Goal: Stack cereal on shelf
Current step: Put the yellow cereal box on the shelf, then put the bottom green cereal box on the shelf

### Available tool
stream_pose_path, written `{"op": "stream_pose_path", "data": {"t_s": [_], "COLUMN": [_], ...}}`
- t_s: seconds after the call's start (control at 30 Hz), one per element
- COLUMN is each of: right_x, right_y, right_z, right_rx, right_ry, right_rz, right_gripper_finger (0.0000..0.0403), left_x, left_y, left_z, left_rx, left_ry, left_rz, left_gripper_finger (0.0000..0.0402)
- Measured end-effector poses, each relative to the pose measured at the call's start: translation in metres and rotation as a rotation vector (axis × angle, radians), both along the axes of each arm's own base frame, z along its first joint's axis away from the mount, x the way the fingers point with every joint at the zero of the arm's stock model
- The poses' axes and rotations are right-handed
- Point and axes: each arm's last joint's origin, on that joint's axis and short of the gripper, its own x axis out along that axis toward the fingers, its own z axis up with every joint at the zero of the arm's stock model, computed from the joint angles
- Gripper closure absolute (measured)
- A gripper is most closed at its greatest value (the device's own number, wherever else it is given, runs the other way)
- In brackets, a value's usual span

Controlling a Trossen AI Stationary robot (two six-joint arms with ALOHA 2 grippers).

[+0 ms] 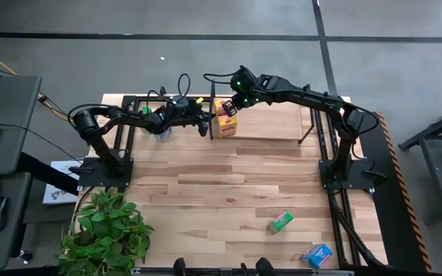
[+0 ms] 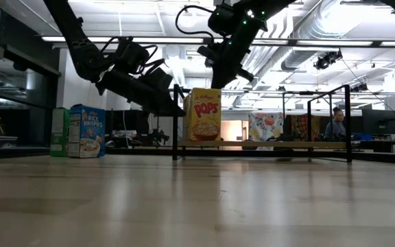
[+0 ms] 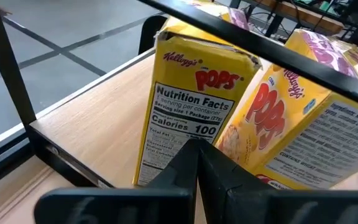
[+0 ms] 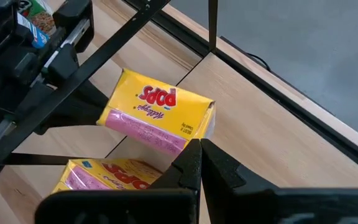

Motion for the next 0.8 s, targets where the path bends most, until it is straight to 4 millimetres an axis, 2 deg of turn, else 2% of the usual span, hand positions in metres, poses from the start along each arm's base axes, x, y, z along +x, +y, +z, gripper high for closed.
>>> {"op": "stream_pose_path", "data": {"t_s": [0.1,0.27,0.37,0.47,0.67,0.8], "right_x": [-0.003,-0.021,-0.030,-0.032,-0.031,-0.041], "right_y": [0.001,0.009,0.018,0.031,0.052,0.055], "right_z": [0.002,0.014,0.020,0.019,0.016,0.025], "right_rx": [-0.002,-0.001,0.017,0.040,-0.035,-0.064], "right_ry": [0.018,0.100,0.150,0.199,0.341,0.357], "right_rz": [0.011,0.016,0.026,0.057,0.074,0.045], "right_gripper_finger": [0.0403,0.0403,0.0403,0.0403,0.0403,0.0403], "left_x": [-0.003,-0.018,-0.028,-0.034,-0.049,-0.066], "left_y": [0.004,0.014,0.020,0.021,0.008,-0.009], "left_z": [0.000,0.007,0.012,0.017,0.030,0.044], "left_rx": [-0.002,-0.007,-0.020,-0.020,0.020,0.082], "left_ry": [0.003,0.052,0.069,0.070,0.014,-0.070], "left_rz": [0.015,0.061,0.093,0.110,0.110,0.103], "left_gripper_finger": [0.0402,0.0401,0.0402,0.0401,0.0402,0.0402]}}
